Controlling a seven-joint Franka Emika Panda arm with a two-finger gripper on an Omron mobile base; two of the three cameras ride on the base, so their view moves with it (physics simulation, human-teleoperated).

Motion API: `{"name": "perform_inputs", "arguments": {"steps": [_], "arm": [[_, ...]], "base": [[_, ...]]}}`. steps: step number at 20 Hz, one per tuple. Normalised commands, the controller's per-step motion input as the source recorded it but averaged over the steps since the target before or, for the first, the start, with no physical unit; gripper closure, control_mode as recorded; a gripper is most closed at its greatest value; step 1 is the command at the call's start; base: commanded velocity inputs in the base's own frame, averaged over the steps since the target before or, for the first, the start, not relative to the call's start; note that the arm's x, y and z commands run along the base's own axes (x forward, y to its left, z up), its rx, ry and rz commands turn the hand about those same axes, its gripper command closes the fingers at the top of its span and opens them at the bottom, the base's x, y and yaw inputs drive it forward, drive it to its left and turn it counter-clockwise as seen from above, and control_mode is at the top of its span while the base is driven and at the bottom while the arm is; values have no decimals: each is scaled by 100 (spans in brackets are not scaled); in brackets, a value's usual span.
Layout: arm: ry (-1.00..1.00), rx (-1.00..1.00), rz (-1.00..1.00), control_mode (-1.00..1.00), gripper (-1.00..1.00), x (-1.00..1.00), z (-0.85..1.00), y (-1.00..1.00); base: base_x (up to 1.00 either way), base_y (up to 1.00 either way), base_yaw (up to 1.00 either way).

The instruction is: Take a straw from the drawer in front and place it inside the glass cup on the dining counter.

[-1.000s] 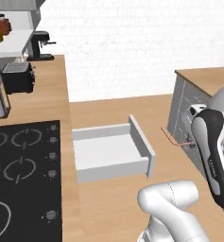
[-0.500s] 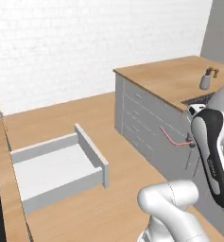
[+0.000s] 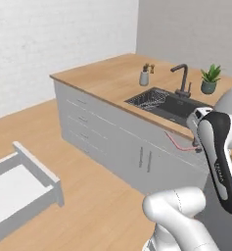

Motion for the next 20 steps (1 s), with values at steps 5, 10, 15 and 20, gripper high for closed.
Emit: {"name": "perform_inputs", "arguments": {"steps": [5, 10, 15, 20], "arm": [[0, 0, 0, 100, 100, 0, 0, 0], [0, 0, 0, 100, 100, 0, 0, 0], [0, 0, 0, 100, 100, 0, 0, 0], [0, 0, 0, 100, 100, 0, 0, 0]], "base": [[-72, -44, -48], [-63, -58, -42], [-58, -67, -37], [-45, -76, -30]]}}
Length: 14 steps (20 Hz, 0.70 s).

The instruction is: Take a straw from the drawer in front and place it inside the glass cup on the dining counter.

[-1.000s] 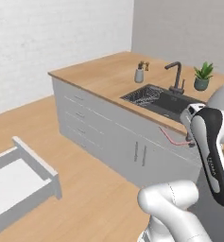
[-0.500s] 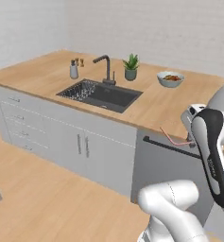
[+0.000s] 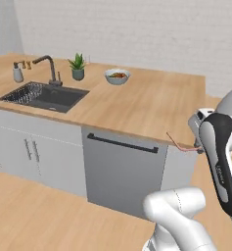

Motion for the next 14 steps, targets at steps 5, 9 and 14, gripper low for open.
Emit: {"name": "perform_inputs", "arguments": {"steps": [5, 9, 14], "arm": [[0, 0, 0, 100, 100, 0, 0, 0], [0, 0, 0, 100, 100, 0, 0, 0], [0, 0, 0, 100, 100, 0, 0, 0]], "base": [[-14, -86, -24], [0, -93, -18], [12, -95, -11]]}}
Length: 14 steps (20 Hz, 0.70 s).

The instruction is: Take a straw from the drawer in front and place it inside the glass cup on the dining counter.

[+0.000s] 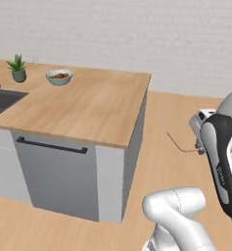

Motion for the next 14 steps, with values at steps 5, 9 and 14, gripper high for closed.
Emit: {"name": "perform_inputs", "arguments": {"steps": [5, 9, 14], "arm": [[0, 0, 0, 100, 100, 0, 0, 0], [0, 0, 0, 100, 100, 0, 0, 0], [0, 0, 0, 100, 100, 0, 0, 0]], "base": [[35, -96, -3], [53, -99, 0], [63, -96, 0]]}}
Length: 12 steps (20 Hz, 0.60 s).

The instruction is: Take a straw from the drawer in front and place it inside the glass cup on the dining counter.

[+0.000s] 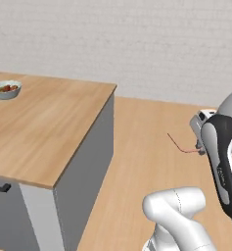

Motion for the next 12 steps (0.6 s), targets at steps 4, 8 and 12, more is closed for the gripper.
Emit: {"name": "perform_inputs", "arguments": {"steps": [4, 8, 12], "arm": [[0, 0, 0, 100, 100, 0, 0, 0], [0, 0, 0, 100, 100, 0, 0, 0], [0, 0, 0, 100, 100, 0, 0, 0]], "base": [[70, -88, 3], [86, -75, 11], [95, -65, 18]]}}
